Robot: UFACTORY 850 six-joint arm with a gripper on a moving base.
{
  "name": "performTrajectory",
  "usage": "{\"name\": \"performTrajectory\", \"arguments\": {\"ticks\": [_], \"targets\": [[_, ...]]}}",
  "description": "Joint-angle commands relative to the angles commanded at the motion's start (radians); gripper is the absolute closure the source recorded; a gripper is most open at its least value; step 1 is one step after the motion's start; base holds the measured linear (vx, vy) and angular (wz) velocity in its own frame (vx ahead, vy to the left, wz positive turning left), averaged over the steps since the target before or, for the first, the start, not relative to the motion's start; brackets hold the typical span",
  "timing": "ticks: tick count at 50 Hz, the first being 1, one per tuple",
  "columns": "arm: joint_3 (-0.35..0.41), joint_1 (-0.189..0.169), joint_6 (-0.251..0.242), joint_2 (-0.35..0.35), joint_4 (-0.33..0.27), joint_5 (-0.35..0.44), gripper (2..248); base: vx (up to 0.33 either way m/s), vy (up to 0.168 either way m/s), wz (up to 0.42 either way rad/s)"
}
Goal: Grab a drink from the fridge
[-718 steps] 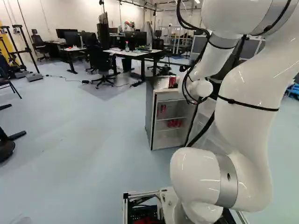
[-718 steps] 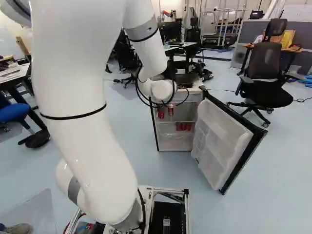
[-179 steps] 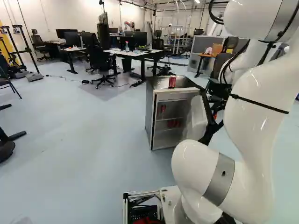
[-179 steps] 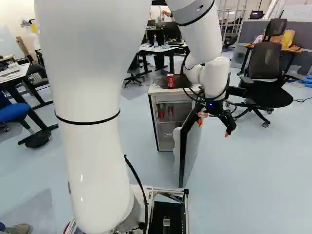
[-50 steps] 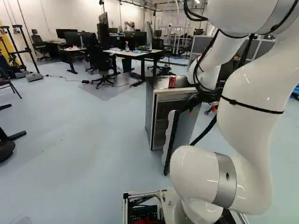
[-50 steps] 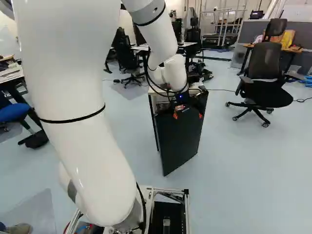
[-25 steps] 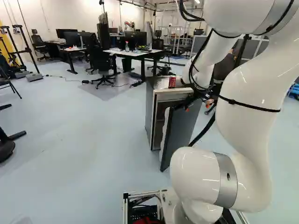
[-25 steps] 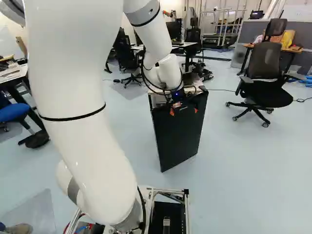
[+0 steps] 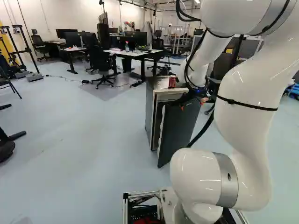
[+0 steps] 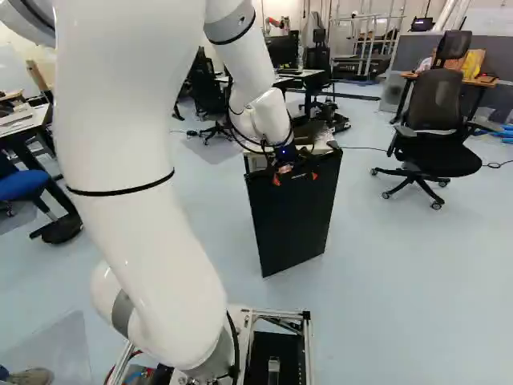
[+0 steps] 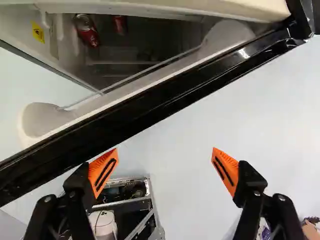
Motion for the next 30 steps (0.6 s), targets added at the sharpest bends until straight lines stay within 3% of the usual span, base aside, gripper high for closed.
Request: {"name": "performTrajectory", "arguments": {"ticks": [30], "targets": [[-0.033,0.057,0.000,-0.027,0.000,0.038,3,0.000,0.000,0.000]]}}
